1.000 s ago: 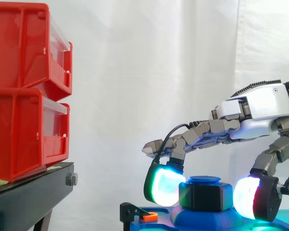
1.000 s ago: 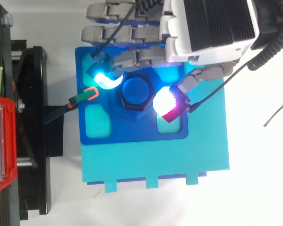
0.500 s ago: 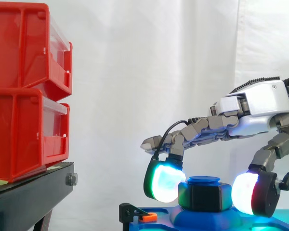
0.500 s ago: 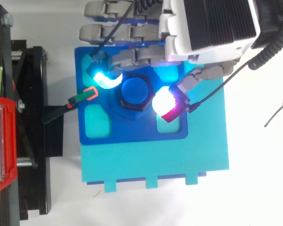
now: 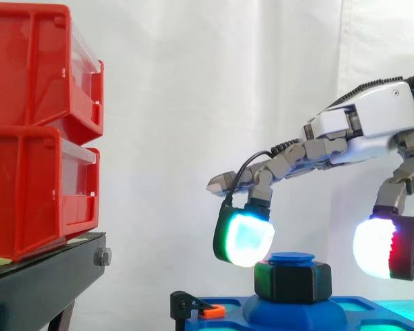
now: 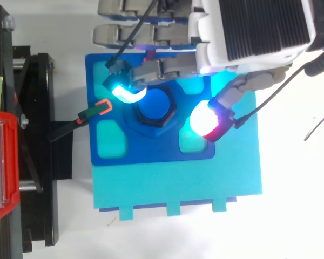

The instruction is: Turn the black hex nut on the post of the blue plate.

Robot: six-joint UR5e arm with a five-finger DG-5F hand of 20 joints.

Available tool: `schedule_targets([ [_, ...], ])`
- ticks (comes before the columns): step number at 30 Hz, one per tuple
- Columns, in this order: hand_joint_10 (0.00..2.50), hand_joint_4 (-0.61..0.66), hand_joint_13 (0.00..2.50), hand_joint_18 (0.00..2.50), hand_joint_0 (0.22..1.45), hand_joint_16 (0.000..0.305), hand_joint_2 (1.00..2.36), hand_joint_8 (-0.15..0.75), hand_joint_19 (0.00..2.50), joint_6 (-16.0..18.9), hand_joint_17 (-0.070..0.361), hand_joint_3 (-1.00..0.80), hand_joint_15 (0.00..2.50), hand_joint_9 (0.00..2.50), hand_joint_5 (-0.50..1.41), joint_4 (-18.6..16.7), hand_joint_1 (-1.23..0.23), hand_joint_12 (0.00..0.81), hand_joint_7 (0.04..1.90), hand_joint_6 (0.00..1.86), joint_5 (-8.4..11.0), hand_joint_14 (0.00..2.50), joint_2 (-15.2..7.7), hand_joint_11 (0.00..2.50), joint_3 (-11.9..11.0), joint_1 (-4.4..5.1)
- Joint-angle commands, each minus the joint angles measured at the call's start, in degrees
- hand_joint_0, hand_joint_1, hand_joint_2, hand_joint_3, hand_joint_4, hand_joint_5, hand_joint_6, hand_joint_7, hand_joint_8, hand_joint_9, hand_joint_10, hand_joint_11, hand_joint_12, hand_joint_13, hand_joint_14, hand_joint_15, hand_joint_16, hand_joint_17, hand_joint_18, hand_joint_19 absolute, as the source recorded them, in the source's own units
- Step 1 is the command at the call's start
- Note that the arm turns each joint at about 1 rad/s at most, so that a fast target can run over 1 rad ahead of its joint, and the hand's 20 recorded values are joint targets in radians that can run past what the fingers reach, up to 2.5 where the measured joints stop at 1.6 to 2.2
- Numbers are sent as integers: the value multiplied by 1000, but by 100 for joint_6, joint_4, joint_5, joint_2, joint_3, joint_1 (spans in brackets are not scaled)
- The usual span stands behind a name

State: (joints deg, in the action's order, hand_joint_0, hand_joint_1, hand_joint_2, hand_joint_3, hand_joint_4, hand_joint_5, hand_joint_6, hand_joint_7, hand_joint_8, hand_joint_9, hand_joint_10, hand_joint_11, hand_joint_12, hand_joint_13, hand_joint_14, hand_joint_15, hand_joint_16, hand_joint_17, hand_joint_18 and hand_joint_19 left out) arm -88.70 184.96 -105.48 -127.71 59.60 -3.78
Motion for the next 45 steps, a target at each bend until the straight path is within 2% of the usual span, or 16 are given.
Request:
schedule_targets([
  [1, 0, 9, 0, 0, 352, 59, 1000, 178, 111, -121, 132, -500, 0, 0, -300, 251, -730, 379, 653, 501, -8, 0, 10, 0, -150, -9],
  [10, 0, 17, 0, 0, 351, 60, 1000, 183, 125, -490, 134, -500, 0, 0, -300, 365, -708, 380, 649, 501, 19, 0, 379, 0, -150, 17],
  [17, 0, 30, 0, 0, 350, 60, 1000, 184, 121, -482, 135, -500, 0, 0, -300, 383, -680, 384, 652, 501, -8, 0, 572, 0, -150, -18],
  [23, 0, 35, 0, 0, 354, 59, 1000, 183, 118, -403, 134, -500, 0, 0, -300, 787, -665, 382, 655, 501, 326, 0, 1117, 0, 114, 61],
  [25, 0, 36, 0, 0, 355, 59, 1000, 182, 120, -271, 133, -500, 0, 0, -300, 787, -664, 381, 652, 501, 643, 0, 1381, 0, 430, 96],
  [27, 0, 38, 0, 0, 358, 59, 1000, 182, 119, -95, 133, -500, 0, 0, -300, 620, -659, 380, 653, 501, 986, 0, 1776, 0, 975, 175],
  [29, 0, 41, 0, 0, 359, 59, 1000, 183, 114, 90, 133, -500, 0, 0, -300, 128, -657, 381, 653, 501, 1249, 0, 2286, 0, 1731, 281],
  [30, 0, 43, 0, 0, 359, 59, 1000, 183, 127, 134, 133, -500, 0, 0, -300, -39, -657, 379, 654, 501, 1320, 0, 2409, 0, 1915, 307],
  [31, 0, 45, 0, 0, 359, 59, 1000, 185, 118, 309, 133, -500, 0, 0, -300, -505, -657, 380, 652, 501, 1513, 0, 2787, 0, 2504, 378],
  [33, 0, 47, 0, 0, 360, 59, 1000, 184, 123, 512, 133, -500, 0, 0, -300, -857, -654, 380, 651, 501, 1724, 0, 3130, 0, 3023, 509],
  [34, 0, 47, 0, 0, 360, 59, 1000, 184, 124, 714, 133, -500, 0, 0, -300, -1217, -650, 380, 651, 501, 2005, 0, 3402, 0, 3436, 694],
  [38, 0, 51, 0, 0, 364, 59, 1000, 186, 125, 1074, 132, -500, 0, 0, -300, -1876, -641, 380, 654, 501, 2743, 0, 3912, 0, 4192, 1019],
  [39, 0, 54, 0, 0, 365, 59, 1000, 185, 119, 1285, 132, -500, 0, 0, -300, -2228, -640, 379, 654, 501, 3218, 0, 4184, 0, 4561, 1221],
  [41, 0, 54, 0, 0, 366, 59, 1000, 183, 117, 1637, 132, -500, 0, 0, -300, -2641, -638, 378, 654, 501, 3930, 0, 4501, 0, 5009, 1494],
  [44, 0, 57, 0, 0, 368, 58, 1000, 184, 117, 2454, 132, -500, 0, 0, -300, -2781, -634, 377, 658, 501, 4607, 0, 4712, 0, 5369, 1801],
  [45, 0, 59, 0, 0, 369, 58, 1000, 184, 116, 2454, 131, -500, 0, 0, -300, -2781, -629, 376, 658, 501, 4607, 0, 4712, 0, 5369, 1801],
])
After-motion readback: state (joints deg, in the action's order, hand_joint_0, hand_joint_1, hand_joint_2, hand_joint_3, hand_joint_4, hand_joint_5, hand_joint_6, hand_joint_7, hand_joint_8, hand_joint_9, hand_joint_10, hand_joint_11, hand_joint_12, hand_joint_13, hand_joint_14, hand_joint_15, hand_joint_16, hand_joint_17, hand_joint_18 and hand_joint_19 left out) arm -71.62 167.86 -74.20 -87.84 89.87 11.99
